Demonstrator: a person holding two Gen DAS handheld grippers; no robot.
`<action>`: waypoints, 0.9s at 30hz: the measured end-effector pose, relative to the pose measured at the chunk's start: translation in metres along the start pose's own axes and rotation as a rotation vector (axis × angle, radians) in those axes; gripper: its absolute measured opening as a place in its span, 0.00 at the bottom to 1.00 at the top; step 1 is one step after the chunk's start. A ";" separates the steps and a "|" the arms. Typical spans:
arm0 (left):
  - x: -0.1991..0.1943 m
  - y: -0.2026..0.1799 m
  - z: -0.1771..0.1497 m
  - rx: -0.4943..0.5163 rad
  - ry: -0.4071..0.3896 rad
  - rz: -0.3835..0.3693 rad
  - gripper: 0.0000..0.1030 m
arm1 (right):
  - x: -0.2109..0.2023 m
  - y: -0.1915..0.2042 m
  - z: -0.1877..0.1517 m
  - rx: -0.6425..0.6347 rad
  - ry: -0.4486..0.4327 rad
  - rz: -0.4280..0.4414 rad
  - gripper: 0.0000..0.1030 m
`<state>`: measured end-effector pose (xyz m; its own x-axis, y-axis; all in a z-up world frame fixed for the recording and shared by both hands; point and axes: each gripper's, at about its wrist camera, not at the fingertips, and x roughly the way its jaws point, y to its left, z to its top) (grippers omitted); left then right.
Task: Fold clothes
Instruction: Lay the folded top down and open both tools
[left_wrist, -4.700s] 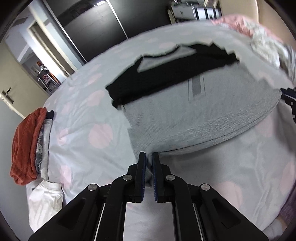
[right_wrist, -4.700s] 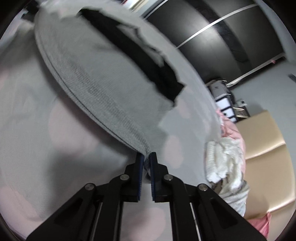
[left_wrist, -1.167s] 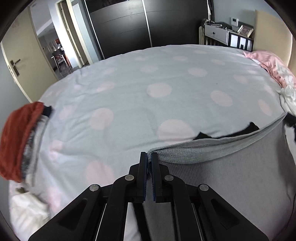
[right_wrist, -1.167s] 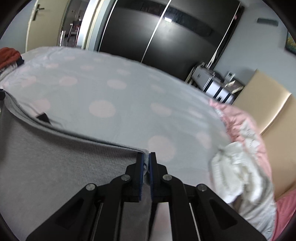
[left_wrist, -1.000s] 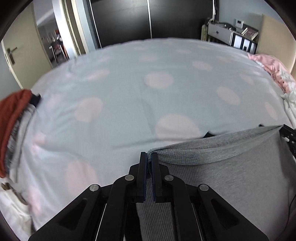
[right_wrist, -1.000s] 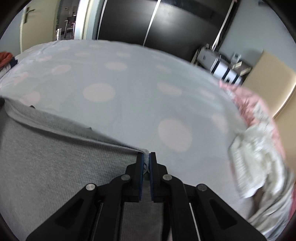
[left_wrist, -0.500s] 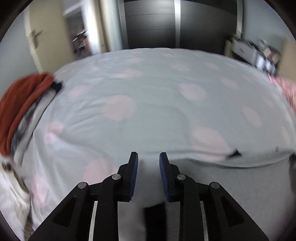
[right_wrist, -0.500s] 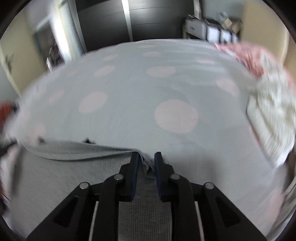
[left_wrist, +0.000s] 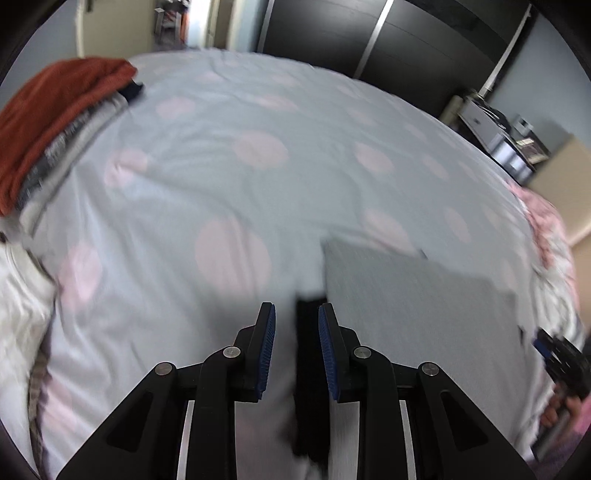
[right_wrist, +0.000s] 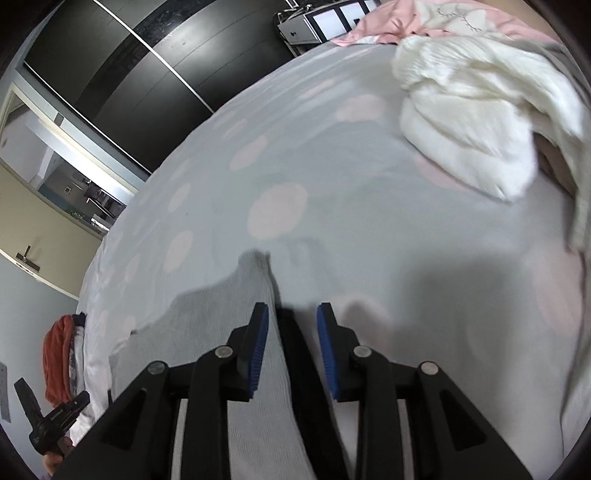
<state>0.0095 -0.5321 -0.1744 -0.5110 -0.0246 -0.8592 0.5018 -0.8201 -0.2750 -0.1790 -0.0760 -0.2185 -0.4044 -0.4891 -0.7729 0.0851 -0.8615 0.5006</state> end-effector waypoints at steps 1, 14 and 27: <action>-0.004 -0.001 -0.008 0.012 0.020 -0.012 0.25 | -0.004 -0.002 -0.005 0.004 0.009 -0.003 0.26; -0.012 -0.025 -0.080 0.124 0.324 -0.088 0.32 | -0.055 -0.025 -0.069 0.057 0.129 -0.048 0.26; 0.028 -0.046 -0.101 0.218 0.483 -0.005 0.22 | -0.044 -0.038 -0.093 0.113 0.239 -0.081 0.30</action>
